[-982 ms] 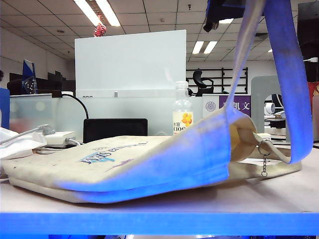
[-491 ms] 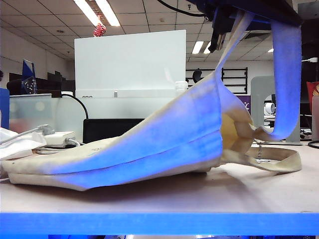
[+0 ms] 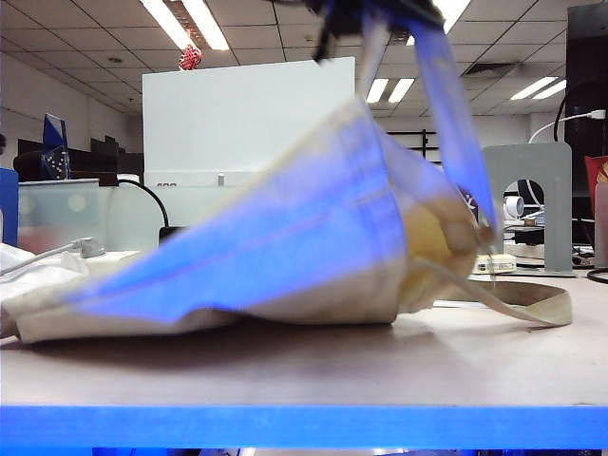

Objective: Take the glasses case out of the canvas bag and put it on the table.

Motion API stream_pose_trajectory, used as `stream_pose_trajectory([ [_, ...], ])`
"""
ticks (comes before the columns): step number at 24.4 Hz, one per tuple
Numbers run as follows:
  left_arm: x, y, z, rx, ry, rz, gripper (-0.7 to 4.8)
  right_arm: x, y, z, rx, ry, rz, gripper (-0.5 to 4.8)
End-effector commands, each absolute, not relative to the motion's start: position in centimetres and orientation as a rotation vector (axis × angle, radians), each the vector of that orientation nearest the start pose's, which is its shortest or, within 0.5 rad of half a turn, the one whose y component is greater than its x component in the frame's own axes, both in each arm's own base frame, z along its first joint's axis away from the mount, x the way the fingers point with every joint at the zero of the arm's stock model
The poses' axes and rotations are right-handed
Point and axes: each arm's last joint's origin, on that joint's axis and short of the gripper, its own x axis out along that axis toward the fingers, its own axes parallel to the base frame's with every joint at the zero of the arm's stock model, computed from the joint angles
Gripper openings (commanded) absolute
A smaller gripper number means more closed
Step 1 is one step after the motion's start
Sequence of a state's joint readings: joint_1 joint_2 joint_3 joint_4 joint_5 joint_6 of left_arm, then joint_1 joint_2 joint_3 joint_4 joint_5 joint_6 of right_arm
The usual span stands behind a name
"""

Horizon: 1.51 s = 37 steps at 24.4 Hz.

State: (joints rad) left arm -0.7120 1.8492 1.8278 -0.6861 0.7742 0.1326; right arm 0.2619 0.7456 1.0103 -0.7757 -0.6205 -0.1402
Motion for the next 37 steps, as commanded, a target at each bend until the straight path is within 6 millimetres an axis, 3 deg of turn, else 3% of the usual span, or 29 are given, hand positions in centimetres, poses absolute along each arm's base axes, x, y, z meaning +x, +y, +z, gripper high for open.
stream_pose_trajectory([
  [1, 28.7, -26.6, 39.1, 0.025, 0.535, -1.46, -0.06, 11.7, 4.9, 36.1, -0.034, 0.449, 0.911, 2.43],
  [7, 25.9, -25.4, 43.4, -0.005, 0.383, -1.49, -0.06, 12.8, 6.5, 35.8, -0.001, 0.457, 1.043, 2.24],
  [17, 23.1, -25.5, 45.1, -0.011, 0.351, -1.545, -0.06, 16.7, 9.1, 33.6, 0.025, 0.56, 1.087, 2.2],
  [24, 18.5, -21.2, 49.2, -0.008, 0.266, -1.536, -0.06, 20.9, 10.9, 31.0, 0.056, 0.603, 1.183, 2.2],
  [31, 18.1, -21.2, 48.7, 0.037, 0.301, -1.489, -0.06, 19.2, 14.9, 30.8, 0.045, 0.621, 1.296, 2.2],
  [34, 18.0, -21.3, 49.0, 0.035, 0.266, -1.495, -0.06, 18.5, 16.8, 30.0, 0.022, 0.615, 1.32, 2.2],
  [37, 18.1, -21.3, 49.1, 0.042, 0.251, -1.486, -0.06, 17.7, 18.1, 28.4, 0.036, 0.717, 1.357, 2.2],
])
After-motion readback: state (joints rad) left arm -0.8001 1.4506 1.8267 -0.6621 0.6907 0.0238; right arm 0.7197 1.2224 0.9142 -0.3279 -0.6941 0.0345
